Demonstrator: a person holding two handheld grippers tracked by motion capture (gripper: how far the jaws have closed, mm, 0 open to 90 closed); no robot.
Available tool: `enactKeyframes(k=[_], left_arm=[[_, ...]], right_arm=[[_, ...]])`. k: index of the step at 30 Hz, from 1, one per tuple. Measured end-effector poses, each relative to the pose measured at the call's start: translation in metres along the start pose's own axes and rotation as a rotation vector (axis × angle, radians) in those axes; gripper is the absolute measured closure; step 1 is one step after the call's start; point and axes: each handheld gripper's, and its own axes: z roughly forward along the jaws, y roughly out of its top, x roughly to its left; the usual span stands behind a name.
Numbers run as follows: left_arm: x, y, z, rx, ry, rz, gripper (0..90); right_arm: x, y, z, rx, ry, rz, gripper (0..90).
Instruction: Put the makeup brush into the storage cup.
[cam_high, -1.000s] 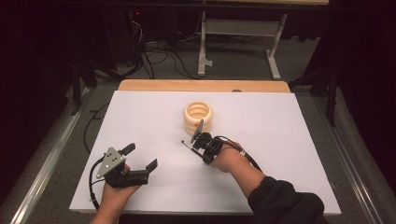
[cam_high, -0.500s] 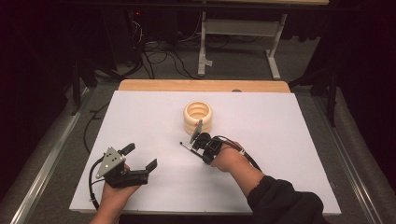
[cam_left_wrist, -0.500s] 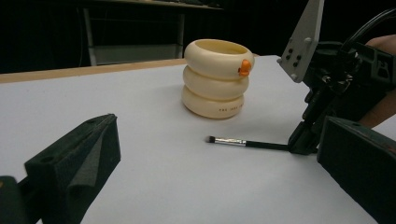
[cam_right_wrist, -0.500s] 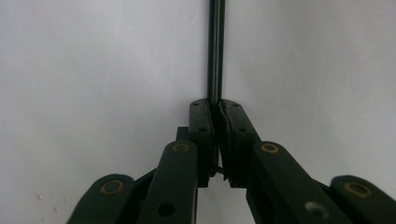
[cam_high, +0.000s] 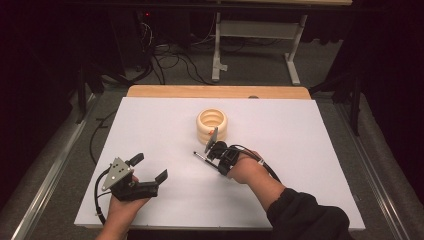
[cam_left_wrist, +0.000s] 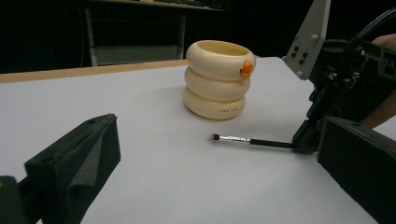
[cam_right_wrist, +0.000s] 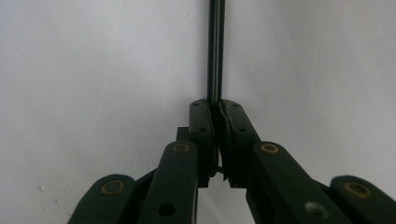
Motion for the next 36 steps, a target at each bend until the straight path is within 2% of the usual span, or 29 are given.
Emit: enactKeyframes(k=[12,14,24,36], left_arm=[[0.0,0.0,0.0,-0.003,0.002,-0.003,0.2],[0.0,0.0,0.0,-0.003,0.002,-0.004,0.2],[0.0,0.0,-0.001,0.002,0.003,0.0,0.2],[0.0,0.0,-0.001,0.001,0.002,0.002,0.2]], right_arm=[[-0.007,-0.021,-0.015,0.002,-0.008,0.002,86.6],[-0.01,-0.029,-0.019,0.007,-0.01,0.022,86.6],[-0.022,-0.057,-0.029,0.011,-0.026,0.063,86.5],[-0.033,-0.086,-0.028,0.015,-0.036,0.109,86.5]])
